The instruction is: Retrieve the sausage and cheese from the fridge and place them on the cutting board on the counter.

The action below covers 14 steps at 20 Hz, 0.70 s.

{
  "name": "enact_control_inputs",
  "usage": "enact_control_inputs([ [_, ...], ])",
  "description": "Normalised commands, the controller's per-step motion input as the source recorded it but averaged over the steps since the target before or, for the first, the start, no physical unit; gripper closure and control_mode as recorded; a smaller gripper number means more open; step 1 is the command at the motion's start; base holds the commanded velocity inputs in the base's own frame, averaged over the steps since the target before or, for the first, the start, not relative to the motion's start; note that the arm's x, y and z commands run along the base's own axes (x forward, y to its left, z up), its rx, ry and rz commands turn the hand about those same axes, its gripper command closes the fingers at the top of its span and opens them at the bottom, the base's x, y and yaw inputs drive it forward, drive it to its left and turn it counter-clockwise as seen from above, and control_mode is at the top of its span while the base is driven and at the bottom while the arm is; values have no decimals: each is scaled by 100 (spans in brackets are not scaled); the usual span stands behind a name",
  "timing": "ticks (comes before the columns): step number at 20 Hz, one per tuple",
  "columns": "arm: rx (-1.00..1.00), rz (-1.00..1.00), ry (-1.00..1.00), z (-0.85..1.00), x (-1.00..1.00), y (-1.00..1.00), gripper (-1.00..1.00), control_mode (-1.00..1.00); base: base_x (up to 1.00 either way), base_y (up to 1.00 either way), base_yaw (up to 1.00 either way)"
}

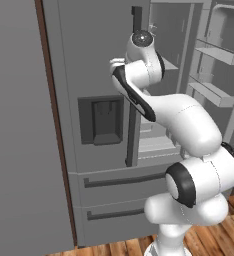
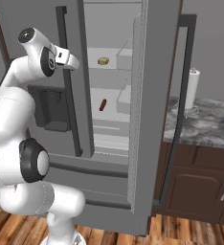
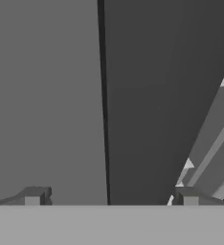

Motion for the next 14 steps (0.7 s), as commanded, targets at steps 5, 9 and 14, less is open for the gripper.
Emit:
enact_control_inputs([
  [5,2,-2,-2,-4,62,0,-100,-100,0,0,0],
  [9,4,0,0,-6,60,0,-100,-100,0,0,0],
  [14,1,0,2,-10,43,3,100,-100,0,0,0],
])
